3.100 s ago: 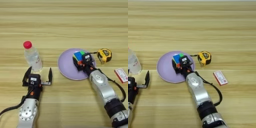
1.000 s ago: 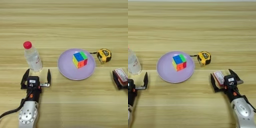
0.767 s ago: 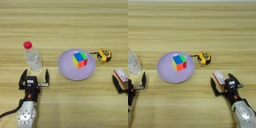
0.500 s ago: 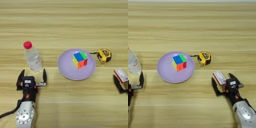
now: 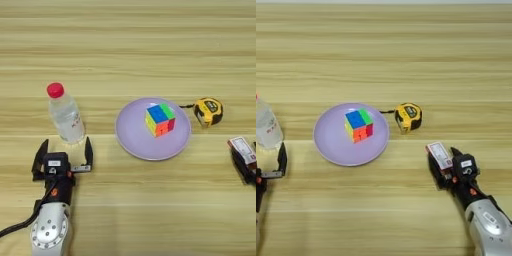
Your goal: Move the objects on the table
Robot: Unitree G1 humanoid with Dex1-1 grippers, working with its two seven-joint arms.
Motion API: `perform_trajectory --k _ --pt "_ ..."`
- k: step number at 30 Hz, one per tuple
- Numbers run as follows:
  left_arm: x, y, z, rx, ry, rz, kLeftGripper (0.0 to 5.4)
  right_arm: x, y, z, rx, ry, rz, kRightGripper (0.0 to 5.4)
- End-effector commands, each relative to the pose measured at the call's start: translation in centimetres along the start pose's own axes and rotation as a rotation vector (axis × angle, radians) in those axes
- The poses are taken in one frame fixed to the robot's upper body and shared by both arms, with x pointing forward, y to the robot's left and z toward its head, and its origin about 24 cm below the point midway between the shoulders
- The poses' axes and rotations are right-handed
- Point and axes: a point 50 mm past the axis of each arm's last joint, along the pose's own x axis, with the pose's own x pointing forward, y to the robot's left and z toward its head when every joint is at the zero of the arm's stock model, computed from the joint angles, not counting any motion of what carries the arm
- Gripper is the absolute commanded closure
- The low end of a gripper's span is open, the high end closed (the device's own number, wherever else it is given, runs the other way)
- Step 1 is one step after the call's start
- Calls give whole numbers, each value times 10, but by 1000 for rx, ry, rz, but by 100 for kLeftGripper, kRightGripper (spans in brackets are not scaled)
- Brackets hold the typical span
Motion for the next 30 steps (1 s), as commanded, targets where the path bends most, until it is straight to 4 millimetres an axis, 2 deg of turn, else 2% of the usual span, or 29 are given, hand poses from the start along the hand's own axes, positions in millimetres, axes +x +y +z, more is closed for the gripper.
perform_trajectory --k 1,7,9,30 --pt "1 2 1 -4 -2 10 0 -10 12 -26 72 160 42 251" --pt "1 2 1 -3 -3 10 0 -11 15 -30 77 204 56 322" --pt "1 2 1 -3 -3 10 0 -11 15 -30 83 212 58 332" --pt "2 2 2 -3 -5 8 0 -9 17 -29 91 211 59 332"
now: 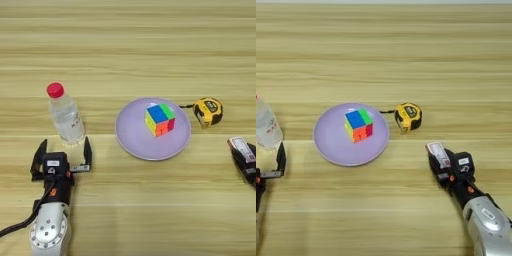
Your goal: Move the objects on the table
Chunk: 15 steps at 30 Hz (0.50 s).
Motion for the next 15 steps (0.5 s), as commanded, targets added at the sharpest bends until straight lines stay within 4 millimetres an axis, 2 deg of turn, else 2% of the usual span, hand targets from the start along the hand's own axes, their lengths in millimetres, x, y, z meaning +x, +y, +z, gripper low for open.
perform_trajectory --k 1,9,15 --pt "2 0 2 -5 -4 2 0 -10 12 -31 59 168 29 332" --pt "3 -1 2 -7 -4 -1 0 -7 18 -18 49 109 44 332" --pt "4 -1 1 -8 -4 -3 0 0 28 5 31 27 89 332"
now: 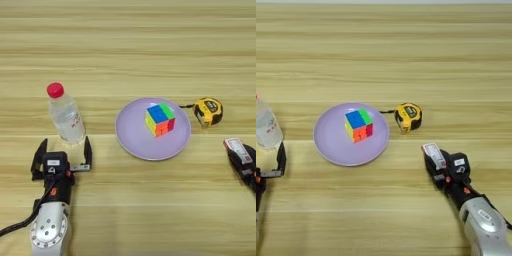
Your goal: Move the objects on the table
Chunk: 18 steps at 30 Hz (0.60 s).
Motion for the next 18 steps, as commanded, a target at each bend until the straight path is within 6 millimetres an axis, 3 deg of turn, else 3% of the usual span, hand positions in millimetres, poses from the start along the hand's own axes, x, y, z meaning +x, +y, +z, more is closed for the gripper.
perform_trajectory --k 1,18 --pt "3 -1 0 -7 0 -1 0 2 14 2 23 24 53 332" --pt "5 1 1 -3 -6 0 0 13 39 29 31 -69 134 332"
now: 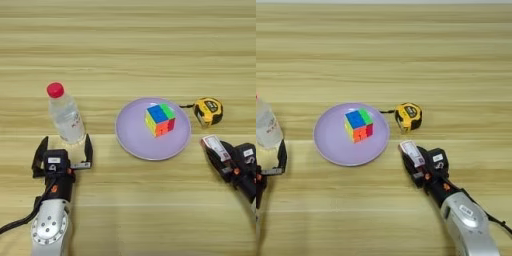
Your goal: Move the objects on the table
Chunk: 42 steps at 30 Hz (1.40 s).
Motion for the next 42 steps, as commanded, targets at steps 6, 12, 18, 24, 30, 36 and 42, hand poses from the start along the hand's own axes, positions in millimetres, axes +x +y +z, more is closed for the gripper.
perform_trajectory --k 6,12,18,24,30,36,42 --pt "1 1 -1 -2 6 1 0 5 16 16 3 -57 54 333" --pt "1 1 0 -1 3 3 0 8 30 26 2 -98 114 333" --pt "0 2 1 0 -2 7 0 8 41 32 3 -121 171 333" --pt "1 -1 1 -3 1 3 0 14 55 40 3 -150 228 333" --pt "1 -1 3 -4 -6 3 0 27 70 40 2 -146 289 333" --pt "0 0 3 -4 -6 3 0 37 78 39 3 -139 313 333" --pt "1 0 3 -4 -6 1 0 51 94 39 -3 -129 354 333"
